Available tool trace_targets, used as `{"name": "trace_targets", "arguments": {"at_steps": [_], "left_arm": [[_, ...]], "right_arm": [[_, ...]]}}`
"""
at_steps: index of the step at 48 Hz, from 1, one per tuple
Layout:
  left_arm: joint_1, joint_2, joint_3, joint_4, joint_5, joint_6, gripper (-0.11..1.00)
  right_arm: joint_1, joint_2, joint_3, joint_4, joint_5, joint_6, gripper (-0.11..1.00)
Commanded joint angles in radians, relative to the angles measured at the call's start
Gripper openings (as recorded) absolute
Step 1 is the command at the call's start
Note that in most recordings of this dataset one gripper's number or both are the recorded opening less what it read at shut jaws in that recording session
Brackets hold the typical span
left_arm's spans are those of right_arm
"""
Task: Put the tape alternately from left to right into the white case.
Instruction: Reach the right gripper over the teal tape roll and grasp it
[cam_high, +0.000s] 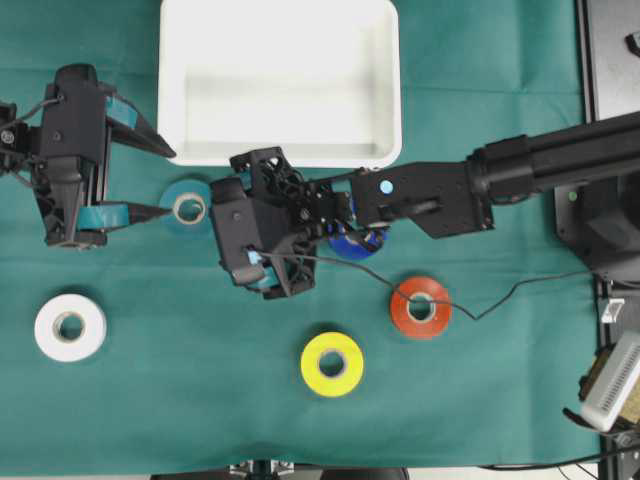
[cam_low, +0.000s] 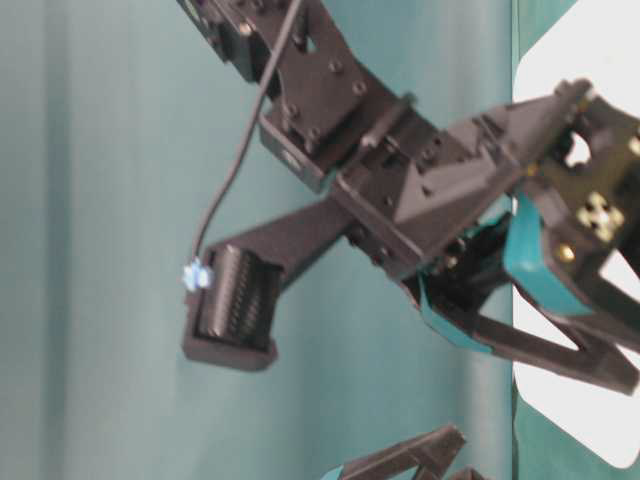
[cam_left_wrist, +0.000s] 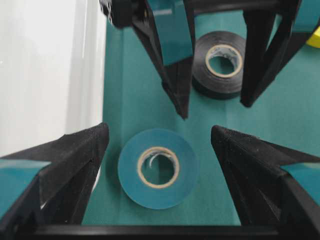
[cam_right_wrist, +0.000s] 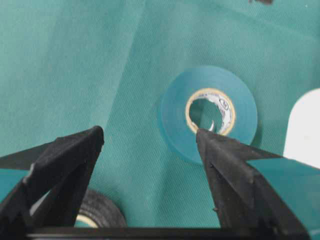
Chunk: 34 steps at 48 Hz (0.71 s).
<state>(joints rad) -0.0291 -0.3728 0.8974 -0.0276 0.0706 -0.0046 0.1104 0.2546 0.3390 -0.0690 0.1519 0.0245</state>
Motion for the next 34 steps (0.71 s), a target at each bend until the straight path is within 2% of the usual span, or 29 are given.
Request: {"name": "trace_targets", "arguments": {"at_steps": [1,34], "left_arm": [[0.003,-0.015,-0.009,-0.002,-0.006,0.003,0.59],[0.003,-0.015,-0.009,-0.002,-0.006,0.003,0.59]], "right_arm": [[-0.003,0.003,-0.035,-0.002,-0.003,0.000,0.84],[-0.046,0.121,-0.117,-0.002,-0.008,0.000,0.84]]}}
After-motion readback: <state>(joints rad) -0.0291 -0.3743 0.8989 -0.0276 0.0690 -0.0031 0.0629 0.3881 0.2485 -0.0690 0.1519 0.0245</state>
